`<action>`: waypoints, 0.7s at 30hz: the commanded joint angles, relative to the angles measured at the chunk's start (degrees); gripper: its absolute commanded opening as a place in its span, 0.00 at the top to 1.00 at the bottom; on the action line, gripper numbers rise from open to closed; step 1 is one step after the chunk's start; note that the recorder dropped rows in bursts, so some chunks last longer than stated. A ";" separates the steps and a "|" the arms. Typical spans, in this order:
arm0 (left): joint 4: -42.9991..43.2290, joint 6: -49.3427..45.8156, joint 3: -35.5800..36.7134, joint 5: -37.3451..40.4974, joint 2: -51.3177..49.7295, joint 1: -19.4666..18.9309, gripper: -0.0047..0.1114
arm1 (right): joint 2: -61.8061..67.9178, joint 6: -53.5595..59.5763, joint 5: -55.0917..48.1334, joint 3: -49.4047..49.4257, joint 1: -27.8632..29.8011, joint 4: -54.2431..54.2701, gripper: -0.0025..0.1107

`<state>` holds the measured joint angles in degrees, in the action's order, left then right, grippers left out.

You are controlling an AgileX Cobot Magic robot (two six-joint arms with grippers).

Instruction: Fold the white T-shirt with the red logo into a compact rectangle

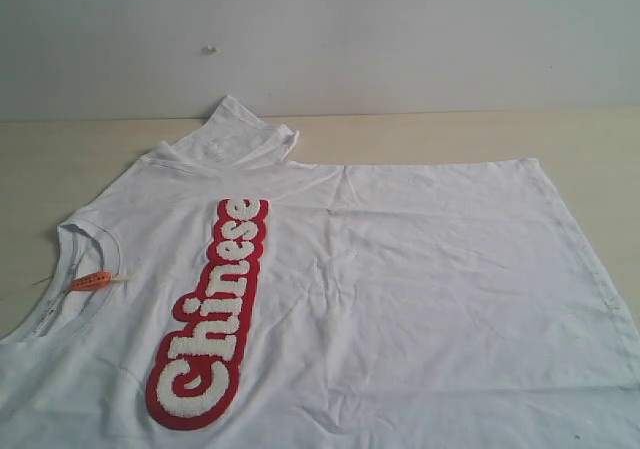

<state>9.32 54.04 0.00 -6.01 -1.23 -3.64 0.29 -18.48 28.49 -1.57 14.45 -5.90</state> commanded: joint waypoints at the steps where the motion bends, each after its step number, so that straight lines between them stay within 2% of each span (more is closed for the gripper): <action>1: 3.67 3.82 -4.13 -0.08 -0.10 2.85 0.96 | -0.29 -3.75 10.21 -1.20 0.19 8.90 0.98; 4: 8.26 5.31 -9.90 4.53 -0.19 7.81 0.96 | -0.29 -3.75 3.32 -4.07 0.19 13.82 0.98; 5: 8.38 4.80 -12.30 6.88 -0.19 9.33 0.96 | -0.29 -3.64 -0.85 -5.26 0.19 13.83 0.98; 6: 8.38 3.51 -17.27 13.67 -0.62 12.97 0.96 | -0.12 -3.24 -10.43 -8.92 0.19 13.83 0.98; 7: 8.38 1.82 -19.27 16.98 -1.03 14.32 0.96 | 1.08 -2.06 -13.43 -10.80 0.19 13.83 0.98; 8: 8.38 -3.63 -24.18 23.85 -2.75 17.32 0.96 | 4.08 1.48 -18.49 -14.53 0.19 13.42 0.98; 10: 7.74 -10.63 -29.43 29.14 -5.31 20.45 0.96 | 8.53 7.06 -20.67 -19.35 -1.20 13.42 0.98; 11: 7.74 -11.99 -30.67 29.76 -5.83 20.98 0.96 | 9.88 8.60 -21.61 -20.78 -2.10 13.42 0.98; 14: 7.74 -23.18 -38.39 31.74 -10.92 21.65 0.96 | 21.14 24.64 -30.49 -31.39 -7.93 12.11 0.98; 17: 7.05 -36.86 -46.64 41.93 -21.67 21.65 0.96 | 34.65 36.31 -42.20 -42.82 -13.48 10.83 0.98; 21: 6.90 -57.24 -56.62 47.83 -39.82 21.65 0.96 | 50.22 46.41 -56.56 -56.41 -17.51 8.46 0.98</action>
<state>16.87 5.75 -52.42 39.54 -34.12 17.70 45.29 22.72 -22.38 -53.52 -1.84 3.26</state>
